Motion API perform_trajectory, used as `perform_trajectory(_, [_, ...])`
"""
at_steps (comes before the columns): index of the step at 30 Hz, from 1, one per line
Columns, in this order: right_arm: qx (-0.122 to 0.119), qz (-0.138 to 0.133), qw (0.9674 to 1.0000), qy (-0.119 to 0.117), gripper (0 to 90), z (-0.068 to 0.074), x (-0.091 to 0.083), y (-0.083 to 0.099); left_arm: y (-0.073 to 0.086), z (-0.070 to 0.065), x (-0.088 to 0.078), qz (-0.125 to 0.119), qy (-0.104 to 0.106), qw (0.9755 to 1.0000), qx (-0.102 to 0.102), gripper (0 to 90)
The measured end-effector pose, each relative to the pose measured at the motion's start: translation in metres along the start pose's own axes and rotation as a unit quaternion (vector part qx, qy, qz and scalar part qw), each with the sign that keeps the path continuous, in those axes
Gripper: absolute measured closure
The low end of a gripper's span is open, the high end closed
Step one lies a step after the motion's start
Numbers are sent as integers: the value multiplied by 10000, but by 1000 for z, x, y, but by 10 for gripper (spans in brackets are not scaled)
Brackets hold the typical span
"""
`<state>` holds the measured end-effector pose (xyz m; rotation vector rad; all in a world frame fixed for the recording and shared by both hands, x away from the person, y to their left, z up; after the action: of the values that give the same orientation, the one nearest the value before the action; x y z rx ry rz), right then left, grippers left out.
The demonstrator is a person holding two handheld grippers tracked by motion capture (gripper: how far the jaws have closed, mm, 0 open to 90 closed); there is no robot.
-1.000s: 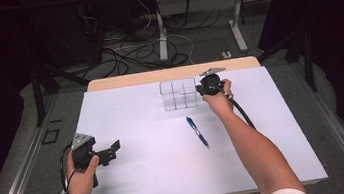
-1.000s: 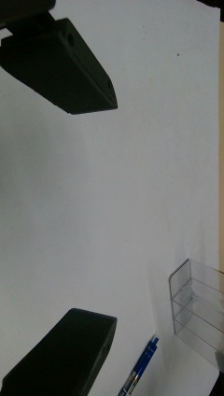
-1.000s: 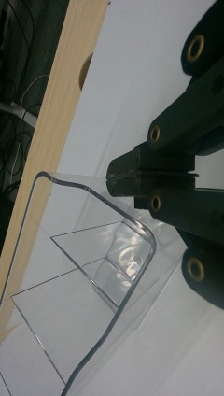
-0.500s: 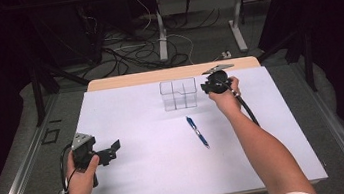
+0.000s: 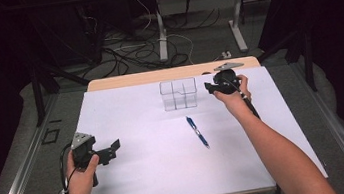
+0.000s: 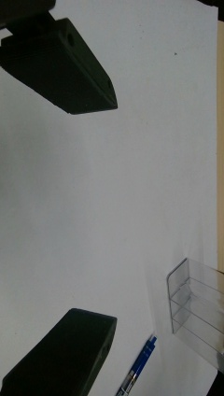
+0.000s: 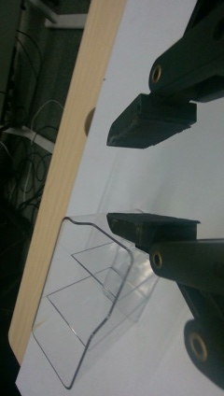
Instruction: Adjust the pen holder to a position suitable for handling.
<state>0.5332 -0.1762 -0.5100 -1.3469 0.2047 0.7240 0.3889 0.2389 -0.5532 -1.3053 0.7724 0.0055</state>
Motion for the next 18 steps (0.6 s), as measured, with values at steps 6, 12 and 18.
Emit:
perform_trajectory(6, [-107, 345, 9989, 286, 377, 2, -17, 3, 0, 0, 1, 49, 23, 10000, 52, 1])
perform_trajectory(12, [-48, 355, 9991, 216, 197, 7, -27, 7, 0, 1, 1, 56, 8, 10000, 47, 1])
perform_trajectory(18, [-81, 447, 9983, 363, 71, 14, -34, 12, -1, -1, 0, 4, -8, 10000, 16, 1])
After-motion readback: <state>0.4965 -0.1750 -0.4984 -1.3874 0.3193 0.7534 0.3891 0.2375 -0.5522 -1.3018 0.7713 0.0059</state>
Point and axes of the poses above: each handheld gripper's, and its own axes: x roughly forward along the jaws, y roughly out of its underside, z roughly to its left, the point moved 6 cm from there along x, roughly forward along the jaws, and after that the axes turned 15 degrees about x, right-handed, at the moved point
